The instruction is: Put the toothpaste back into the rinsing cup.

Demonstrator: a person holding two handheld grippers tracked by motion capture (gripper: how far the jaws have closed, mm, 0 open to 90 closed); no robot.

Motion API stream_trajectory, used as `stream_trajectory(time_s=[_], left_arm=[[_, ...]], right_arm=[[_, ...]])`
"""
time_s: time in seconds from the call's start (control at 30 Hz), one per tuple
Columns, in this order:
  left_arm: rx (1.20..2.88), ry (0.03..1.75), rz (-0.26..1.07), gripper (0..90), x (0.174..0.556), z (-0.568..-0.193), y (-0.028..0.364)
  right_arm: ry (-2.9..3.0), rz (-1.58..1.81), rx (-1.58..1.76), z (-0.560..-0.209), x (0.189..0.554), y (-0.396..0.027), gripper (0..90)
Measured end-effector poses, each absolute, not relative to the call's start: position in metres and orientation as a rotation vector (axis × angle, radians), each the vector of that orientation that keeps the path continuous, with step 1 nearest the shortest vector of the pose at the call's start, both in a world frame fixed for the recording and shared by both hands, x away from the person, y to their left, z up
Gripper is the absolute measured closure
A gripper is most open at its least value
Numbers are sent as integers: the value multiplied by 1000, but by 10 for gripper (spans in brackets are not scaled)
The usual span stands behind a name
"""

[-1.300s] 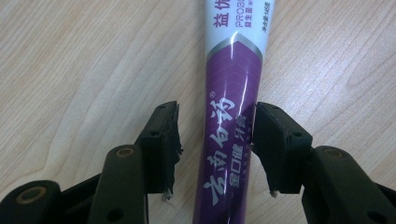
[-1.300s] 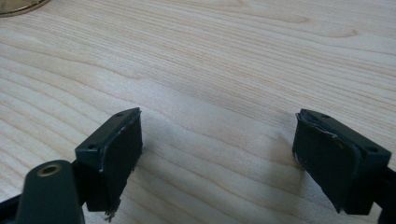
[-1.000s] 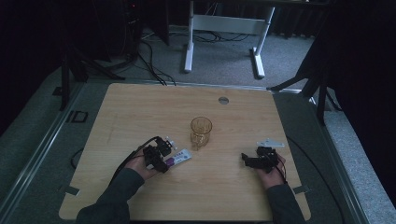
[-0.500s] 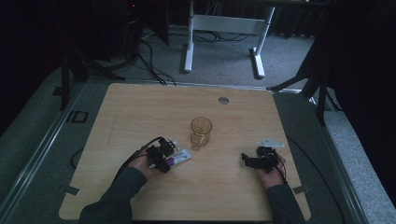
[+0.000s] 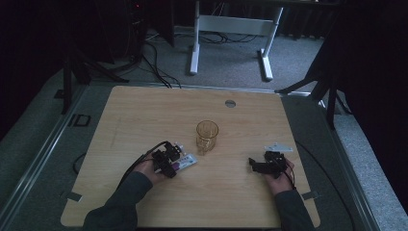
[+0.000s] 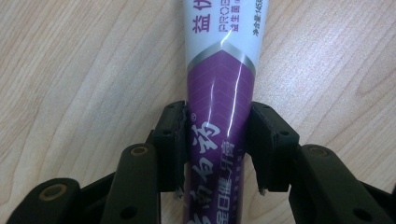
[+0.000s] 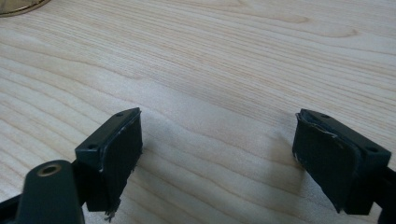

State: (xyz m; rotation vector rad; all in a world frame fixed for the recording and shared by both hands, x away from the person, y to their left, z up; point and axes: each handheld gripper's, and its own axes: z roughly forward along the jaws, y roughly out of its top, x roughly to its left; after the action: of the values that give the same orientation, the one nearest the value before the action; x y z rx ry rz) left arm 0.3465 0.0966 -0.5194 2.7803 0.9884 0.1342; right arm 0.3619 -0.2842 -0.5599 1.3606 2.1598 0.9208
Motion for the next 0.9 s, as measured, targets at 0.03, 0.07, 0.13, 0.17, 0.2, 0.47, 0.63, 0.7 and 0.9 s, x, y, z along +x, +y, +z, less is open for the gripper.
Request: stream_trajectory(time_s=[0.03, 0.07, 0.13, 0.17, 0.2, 0.47, 0.63, 0.7, 0.9], left_arm=[[2780, 989, 131, 584, 347, -520, 97], [2780, 989, 131, 583, 347, -520, 97], [2776, 991, 120, 584, 348, -520, 97], [2775, 992, 116, 583, 348, -520, 98], [2774, 991, 110, 584, 348, -520, 98], [2769, 999, 91, 584, 350, -520, 98], [2764, 1007, 91, 608, 350, -520, 98], [2765, 1008, 91, 619, 350, -520, 98], [2771, 997, 104, 658, 349, -519, 97]], right_arm=[[2160, 920, 1360, -560, 362, -284, 157], [2160, 920, 1360, -560, 362, -284, 157], [2160, 920, 1360, -560, 362, -284, 157], [2160, 920, 1360, -560, 362, -284, 157], [2160, 920, 1360, -560, 362, -284, 157], [2160, 920, 1359, -560, 362, -284, 157], [2160, 920, 1360, -560, 362, -284, 157], [2160, 921, 1359, -560, 362, -284, 157], [2160, 920, 1360, -560, 362, -284, 157]])
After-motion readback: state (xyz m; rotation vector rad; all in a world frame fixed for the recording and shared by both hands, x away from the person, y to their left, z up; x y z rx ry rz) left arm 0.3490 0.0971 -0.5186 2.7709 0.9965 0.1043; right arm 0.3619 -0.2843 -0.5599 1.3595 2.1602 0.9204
